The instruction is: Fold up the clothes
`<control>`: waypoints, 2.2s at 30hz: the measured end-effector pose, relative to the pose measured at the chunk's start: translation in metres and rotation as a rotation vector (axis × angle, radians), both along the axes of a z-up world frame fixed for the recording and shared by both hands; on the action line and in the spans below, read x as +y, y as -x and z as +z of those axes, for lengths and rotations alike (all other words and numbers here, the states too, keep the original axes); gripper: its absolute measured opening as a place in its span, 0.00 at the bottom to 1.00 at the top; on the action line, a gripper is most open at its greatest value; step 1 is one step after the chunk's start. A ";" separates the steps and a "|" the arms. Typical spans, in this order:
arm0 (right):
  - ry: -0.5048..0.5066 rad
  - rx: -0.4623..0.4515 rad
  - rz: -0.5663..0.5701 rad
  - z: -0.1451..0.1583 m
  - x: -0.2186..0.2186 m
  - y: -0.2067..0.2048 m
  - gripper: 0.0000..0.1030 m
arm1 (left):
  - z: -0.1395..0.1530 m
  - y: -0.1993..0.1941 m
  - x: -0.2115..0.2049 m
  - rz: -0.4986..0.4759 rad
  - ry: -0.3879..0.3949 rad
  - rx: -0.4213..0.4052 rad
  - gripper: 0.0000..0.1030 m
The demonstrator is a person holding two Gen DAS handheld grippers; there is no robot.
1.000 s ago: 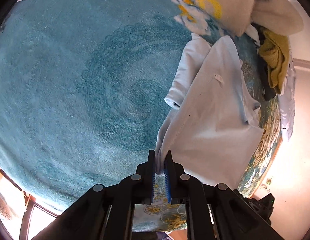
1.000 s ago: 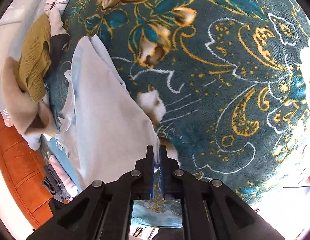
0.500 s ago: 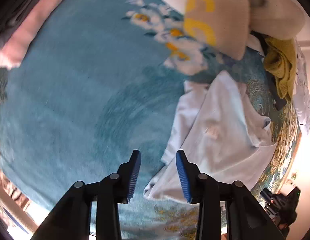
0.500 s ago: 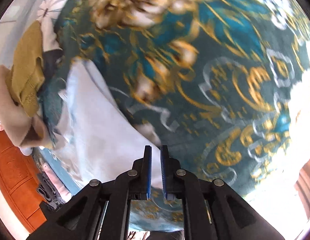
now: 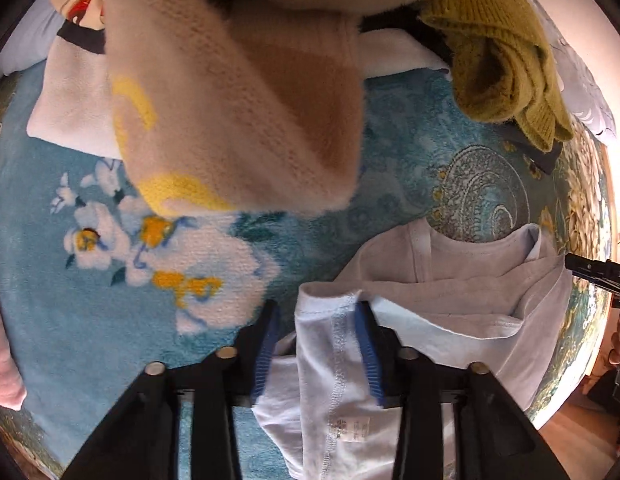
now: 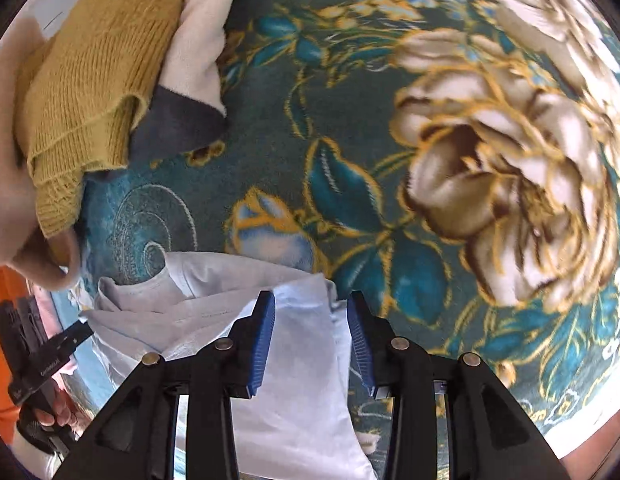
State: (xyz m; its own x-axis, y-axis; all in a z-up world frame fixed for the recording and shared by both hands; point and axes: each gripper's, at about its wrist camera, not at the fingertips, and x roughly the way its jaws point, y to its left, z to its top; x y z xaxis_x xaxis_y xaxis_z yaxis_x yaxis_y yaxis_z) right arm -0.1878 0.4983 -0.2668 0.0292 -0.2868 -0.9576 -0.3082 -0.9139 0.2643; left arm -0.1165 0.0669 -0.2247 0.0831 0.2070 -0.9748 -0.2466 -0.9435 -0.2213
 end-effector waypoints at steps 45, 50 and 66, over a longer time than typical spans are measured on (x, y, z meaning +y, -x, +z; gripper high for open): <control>0.272 -0.152 -0.669 -0.012 0.083 -0.239 0.41 | -0.044 -0.149 0.137 0.037 -0.058 -0.270 0.18; 0.238 -0.152 -0.559 -0.003 0.077 -0.223 0.13 | -0.058 -0.150 0.150 0.054 -0.022 -0.295 0.19; 0.227 0.162 -0.119 0.124 -0.045 -0.126 0.06 | -0.005 -0.120 0.004 0.388 -0.135 -0.249 0.30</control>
